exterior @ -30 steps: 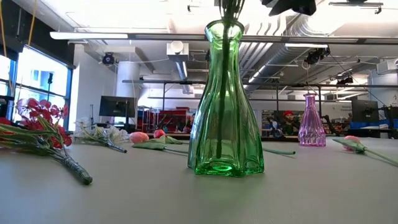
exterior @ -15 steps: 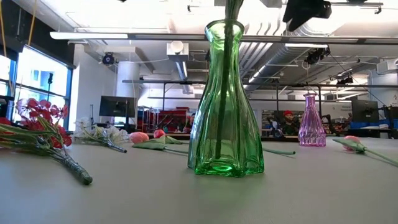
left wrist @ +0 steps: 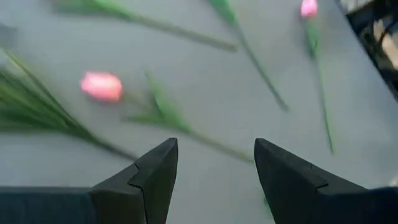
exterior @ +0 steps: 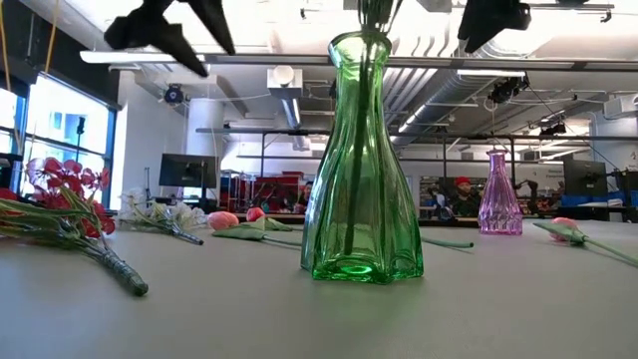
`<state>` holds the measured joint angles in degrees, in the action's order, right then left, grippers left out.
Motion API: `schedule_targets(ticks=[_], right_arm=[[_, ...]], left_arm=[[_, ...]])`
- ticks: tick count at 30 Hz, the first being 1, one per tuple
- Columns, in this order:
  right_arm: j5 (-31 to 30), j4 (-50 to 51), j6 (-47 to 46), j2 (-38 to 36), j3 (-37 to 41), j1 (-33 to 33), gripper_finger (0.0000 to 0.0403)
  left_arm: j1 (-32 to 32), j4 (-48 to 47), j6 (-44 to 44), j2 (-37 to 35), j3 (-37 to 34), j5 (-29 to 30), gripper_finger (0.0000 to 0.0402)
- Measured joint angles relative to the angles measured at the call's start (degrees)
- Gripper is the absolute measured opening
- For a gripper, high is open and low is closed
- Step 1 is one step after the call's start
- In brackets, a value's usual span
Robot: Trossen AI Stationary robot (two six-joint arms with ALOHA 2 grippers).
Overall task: Sort flowers into vase by color
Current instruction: Put the red flowers into the green vase
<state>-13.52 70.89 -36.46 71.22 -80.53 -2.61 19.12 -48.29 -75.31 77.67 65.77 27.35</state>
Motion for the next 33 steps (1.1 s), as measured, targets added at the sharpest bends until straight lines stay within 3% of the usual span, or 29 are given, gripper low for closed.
schedule_targets(ticks=[4, 10, 14, 22, 33], right_arm=[[0.0, 3.9, -0.8, 0.0, 0.0, 0.0, 0.0145], [-0.4, 5.2, -2.5, 0.0, 0.0, 0.0, 0.0145], [-3.8, 5.2, -3.9, 0.0, 0.0, 0.0, 0.0145], [-5.7, 4.9, -4.1, 0.0, 0.0, 0.0, 0.0145], [-5.5, 5.3, -2.2, 0.0, 0.0, 0.0, 0.0145]], left_arm=[[2.6, 4.1, -8.4, 0.0, -4.0, -5.2, 0.0200], [8.0, 4.0, -32.5, 1.6, -7.3, -3.1, 0.0196], [11.4, 3.5, -43.7, 5.0, -7.9, -2.5, 0.0186], [12.7, 3.5, -45.6, 11.2, -7.9, -12.4, 0.0172], [11.1, 0.5, -45.1, 13.5, -7.8, -13.3, 0.0172]])
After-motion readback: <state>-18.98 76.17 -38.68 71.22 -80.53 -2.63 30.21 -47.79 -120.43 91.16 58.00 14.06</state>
